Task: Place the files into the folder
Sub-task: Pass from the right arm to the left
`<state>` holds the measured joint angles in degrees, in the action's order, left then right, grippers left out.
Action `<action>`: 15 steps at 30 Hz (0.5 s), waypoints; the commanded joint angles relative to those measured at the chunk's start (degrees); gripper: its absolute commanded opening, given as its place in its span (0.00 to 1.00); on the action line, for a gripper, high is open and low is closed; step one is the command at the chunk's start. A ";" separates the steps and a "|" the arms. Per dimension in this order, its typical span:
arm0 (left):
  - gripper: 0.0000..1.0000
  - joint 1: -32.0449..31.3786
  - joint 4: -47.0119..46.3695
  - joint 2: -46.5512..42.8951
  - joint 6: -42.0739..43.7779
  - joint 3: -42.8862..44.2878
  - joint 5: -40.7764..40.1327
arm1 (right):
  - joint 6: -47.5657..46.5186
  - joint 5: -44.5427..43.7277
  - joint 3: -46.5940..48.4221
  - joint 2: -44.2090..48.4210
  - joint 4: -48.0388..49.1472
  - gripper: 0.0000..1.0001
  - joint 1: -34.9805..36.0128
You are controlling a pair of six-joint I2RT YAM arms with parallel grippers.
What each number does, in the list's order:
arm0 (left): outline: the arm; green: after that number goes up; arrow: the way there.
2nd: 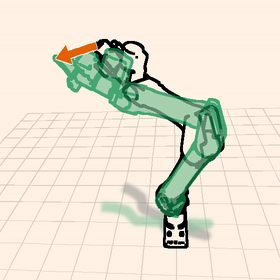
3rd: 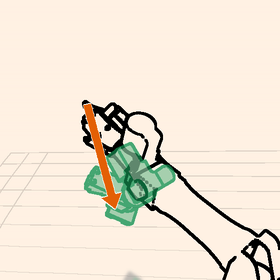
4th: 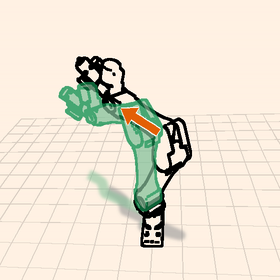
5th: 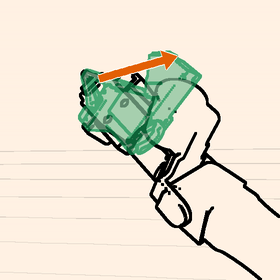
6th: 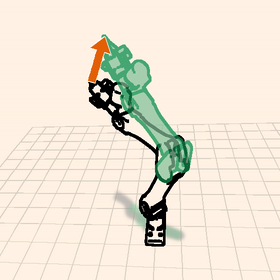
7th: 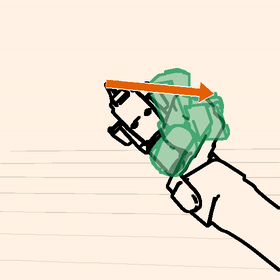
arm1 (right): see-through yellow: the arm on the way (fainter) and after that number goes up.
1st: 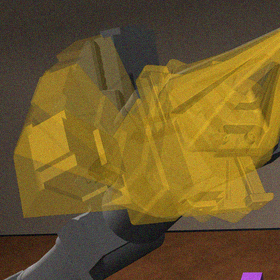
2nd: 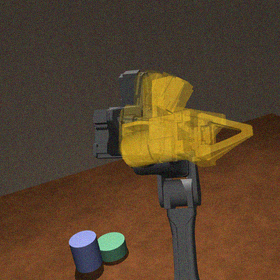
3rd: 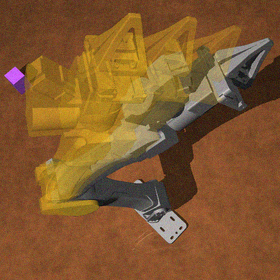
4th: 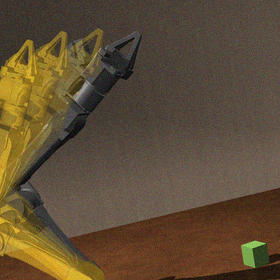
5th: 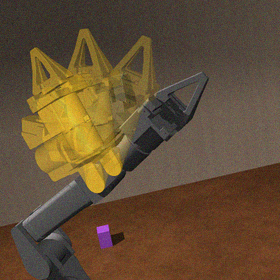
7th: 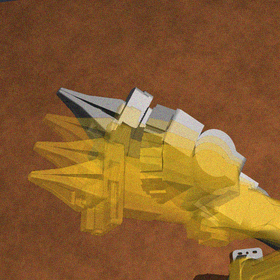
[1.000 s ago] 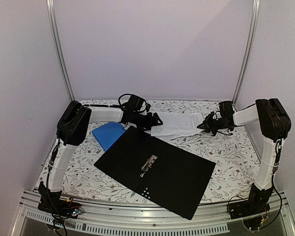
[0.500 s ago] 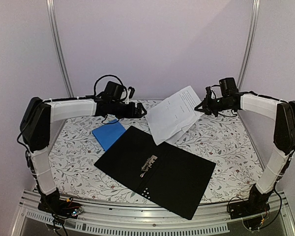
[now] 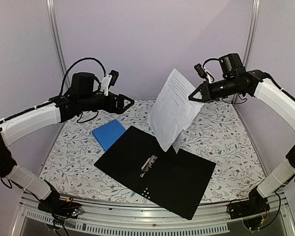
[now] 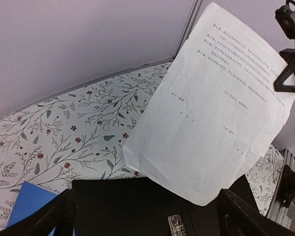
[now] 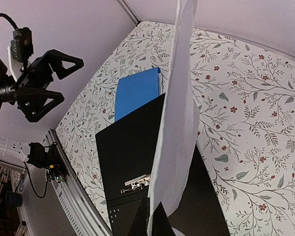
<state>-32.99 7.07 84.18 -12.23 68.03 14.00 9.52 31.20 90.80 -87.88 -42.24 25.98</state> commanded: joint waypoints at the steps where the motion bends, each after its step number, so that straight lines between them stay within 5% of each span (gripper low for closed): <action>1: 0.99 -0.27 3.52 -7.16 2.69 -1.97 1.97 | -6.42 -4.61 4.00 1.74 -10.78 0.00 3.49; 15: 0.99 -3.04 11.88 -13.07 4.30 -4.09 10.98 | -17.66 -11.47 13.15 -2.48 -24.92 0.00 19.29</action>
<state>-34.15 16.97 72.18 -10.35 65.58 19.68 -3.79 22.46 101.41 -88.66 -61.14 42.13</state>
